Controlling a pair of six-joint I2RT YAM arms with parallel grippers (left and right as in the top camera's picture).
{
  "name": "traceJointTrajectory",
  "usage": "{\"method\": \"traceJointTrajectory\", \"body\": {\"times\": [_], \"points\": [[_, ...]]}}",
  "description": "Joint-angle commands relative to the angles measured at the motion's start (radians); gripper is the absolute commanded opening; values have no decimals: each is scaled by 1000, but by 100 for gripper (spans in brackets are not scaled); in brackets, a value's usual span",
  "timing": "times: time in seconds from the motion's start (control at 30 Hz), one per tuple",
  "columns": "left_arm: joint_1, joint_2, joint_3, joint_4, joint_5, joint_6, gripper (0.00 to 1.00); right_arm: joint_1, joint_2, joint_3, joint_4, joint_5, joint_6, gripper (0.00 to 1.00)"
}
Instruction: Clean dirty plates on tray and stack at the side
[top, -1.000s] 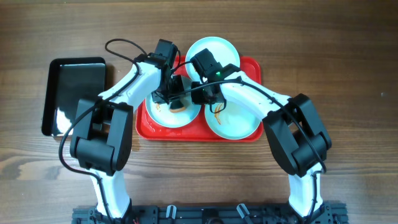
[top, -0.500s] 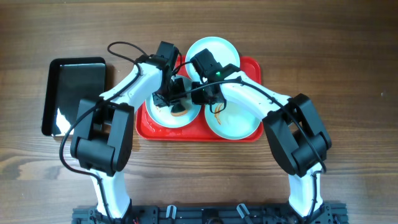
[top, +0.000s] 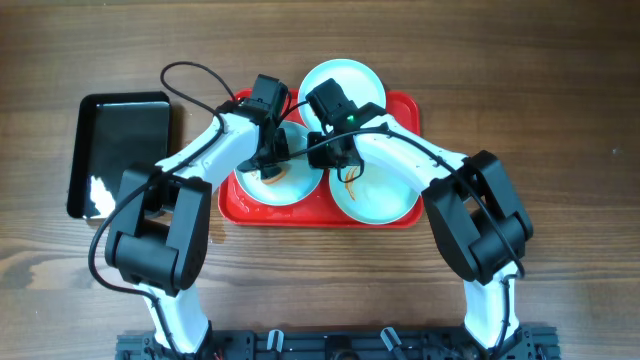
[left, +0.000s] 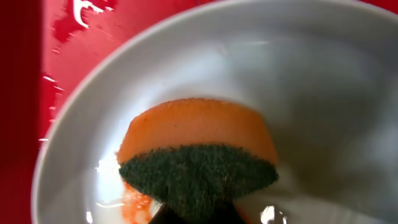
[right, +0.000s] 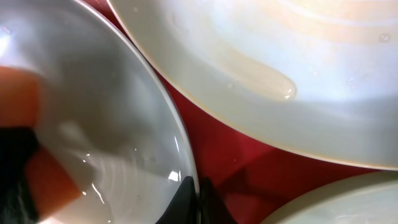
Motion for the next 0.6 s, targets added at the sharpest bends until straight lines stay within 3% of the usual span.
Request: {"method": "traceJointTrajectory", "body": {"times": [0.0, 0.37, 0.57], "points": [[33, 71, -63, -19, -118, 2, 4, 4, -33, -1, -6, 14, 0, 4], [32, 19, 4, -185, -287, -2, 4, 4, -33, -1, -6, 14, 0, 4], [20, -60, 70, -188, -141, -2, 4, 4, -33, -1, -6, 14, 0, 4]]}}
